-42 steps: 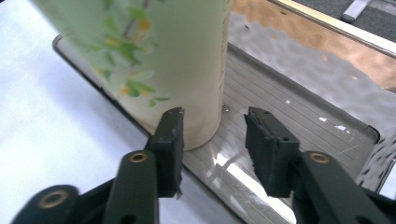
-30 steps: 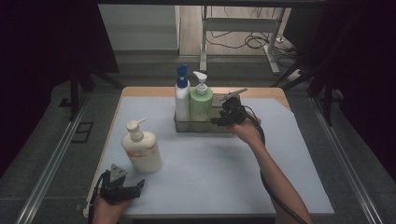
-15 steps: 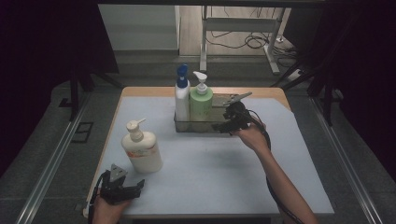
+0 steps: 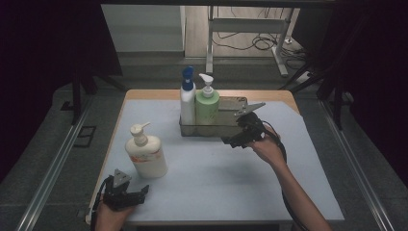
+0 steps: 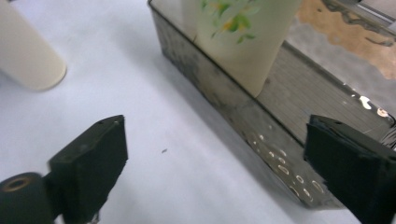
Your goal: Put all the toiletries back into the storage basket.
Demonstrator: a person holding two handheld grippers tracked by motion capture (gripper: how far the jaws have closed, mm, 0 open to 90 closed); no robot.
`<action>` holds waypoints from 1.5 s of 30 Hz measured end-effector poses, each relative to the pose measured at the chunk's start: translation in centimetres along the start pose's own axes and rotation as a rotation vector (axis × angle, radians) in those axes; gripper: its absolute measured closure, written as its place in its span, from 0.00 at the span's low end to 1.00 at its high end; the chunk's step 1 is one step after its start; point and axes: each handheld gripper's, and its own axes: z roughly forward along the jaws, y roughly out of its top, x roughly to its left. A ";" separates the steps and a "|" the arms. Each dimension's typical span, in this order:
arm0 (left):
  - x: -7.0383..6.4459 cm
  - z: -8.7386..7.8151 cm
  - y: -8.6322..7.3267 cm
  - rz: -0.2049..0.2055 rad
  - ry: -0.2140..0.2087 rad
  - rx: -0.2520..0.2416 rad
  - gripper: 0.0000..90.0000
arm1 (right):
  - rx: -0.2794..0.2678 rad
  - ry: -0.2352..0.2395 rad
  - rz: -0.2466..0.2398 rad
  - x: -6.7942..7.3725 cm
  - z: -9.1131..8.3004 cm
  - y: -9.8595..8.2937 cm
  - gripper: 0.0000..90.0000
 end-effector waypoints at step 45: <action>0.0 0.0 0.1 0.003 -0.003 0.005 0.12 | -0.002 -0.056 0.071 1.3 -3.4 -10.7 0.00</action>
